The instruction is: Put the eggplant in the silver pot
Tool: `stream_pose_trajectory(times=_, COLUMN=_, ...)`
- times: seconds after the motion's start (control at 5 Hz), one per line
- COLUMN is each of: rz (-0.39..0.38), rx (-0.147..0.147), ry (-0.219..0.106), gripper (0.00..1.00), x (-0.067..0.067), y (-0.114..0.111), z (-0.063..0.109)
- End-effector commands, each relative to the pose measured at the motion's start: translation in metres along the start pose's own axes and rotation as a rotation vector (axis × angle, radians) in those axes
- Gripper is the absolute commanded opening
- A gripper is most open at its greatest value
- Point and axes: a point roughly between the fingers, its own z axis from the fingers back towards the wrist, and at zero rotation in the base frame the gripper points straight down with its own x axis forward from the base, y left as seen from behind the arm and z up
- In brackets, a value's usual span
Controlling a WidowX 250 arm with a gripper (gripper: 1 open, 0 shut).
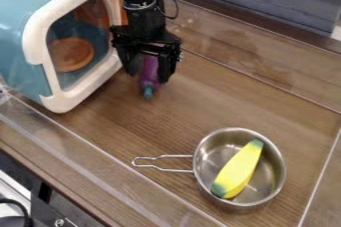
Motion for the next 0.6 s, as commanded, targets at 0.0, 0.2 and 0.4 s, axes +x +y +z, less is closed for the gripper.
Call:
stream_pose_trajectory(times=0.0, rz=0.016, rx=0.016, ry=-0.050, gripper=1.00, x=0.016, y=0.005, z=0.014)
stream_pose_trajectory(times=0.2, rz=-0.055, rx=0.016, ry=-0.032, gripper=1.00, x=0.012, y=0.011, z=0.004)
stream_pose_trajectory(times=0.4, rz=-0.126, rx=0.013, ry=-0.016, gripper=1.00, x=0.008, y=0.016, z=-0.003)
